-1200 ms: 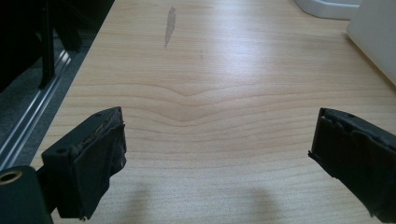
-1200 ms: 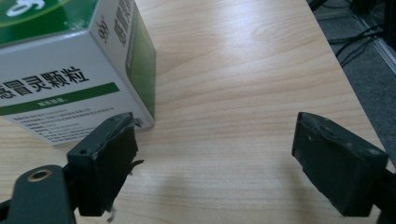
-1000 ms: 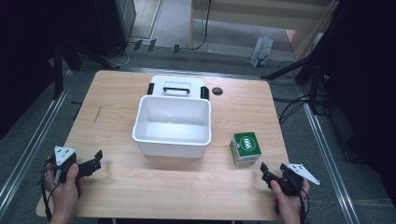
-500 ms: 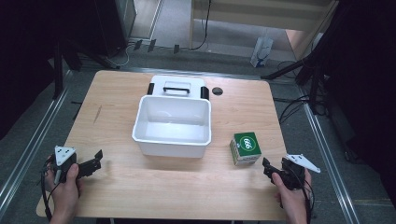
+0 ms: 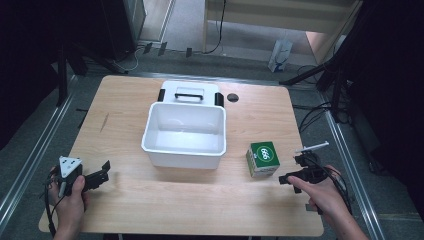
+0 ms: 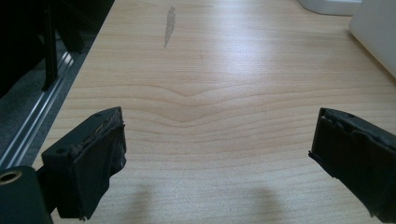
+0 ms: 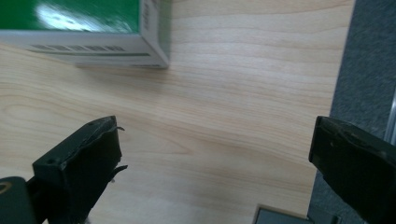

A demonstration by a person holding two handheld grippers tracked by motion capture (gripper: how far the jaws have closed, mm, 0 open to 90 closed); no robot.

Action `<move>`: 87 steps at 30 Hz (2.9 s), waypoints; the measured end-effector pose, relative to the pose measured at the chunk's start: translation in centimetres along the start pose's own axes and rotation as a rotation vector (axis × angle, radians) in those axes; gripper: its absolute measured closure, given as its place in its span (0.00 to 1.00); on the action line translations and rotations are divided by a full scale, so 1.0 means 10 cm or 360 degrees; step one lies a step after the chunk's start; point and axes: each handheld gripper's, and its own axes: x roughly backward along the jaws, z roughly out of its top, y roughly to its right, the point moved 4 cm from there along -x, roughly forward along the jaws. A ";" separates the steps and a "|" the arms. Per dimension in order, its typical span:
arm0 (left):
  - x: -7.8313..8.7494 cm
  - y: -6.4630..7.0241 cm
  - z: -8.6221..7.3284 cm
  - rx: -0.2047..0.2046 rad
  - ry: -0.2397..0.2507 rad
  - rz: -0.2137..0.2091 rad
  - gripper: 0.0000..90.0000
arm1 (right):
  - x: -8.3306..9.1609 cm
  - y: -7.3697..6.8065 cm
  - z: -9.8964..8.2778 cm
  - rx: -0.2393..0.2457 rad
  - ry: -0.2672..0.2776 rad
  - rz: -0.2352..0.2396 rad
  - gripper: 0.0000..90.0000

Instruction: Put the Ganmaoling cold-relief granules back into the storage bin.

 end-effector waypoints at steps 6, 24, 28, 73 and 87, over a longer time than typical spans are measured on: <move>0.00 0.00 0.00 0.0004 0.0001 0.0000 0.04 | 0.14 -0.13 0.17 0.0037 -0.0045 0.0015 0.02; 0.00 0.00 0.00 -0.0001 -0.0008 -0.0011 0.04 | 0.13 -0.62 0.66 0.0100 -0.0093 0.0042 0.03; 0.00 0.00 0.00 -0.0002 -0.0005 -0.0014 0.04 | 0.01 -0.65 0.73 0.0087 -0.0123 0.0029 0.04; 0.00 0.02 0.00 -0.0025 -0.0005 -0.0023 0.04 | 0.04 -0.82 1.09 0.0605 -0.0046 0.0071 0.19; 0.01 0.00 0.00 -0.0010 -0.0003 -0.0020 0.04 | 0.43 -1.00 1.30 0.0916 0.0048 0.0138 0.19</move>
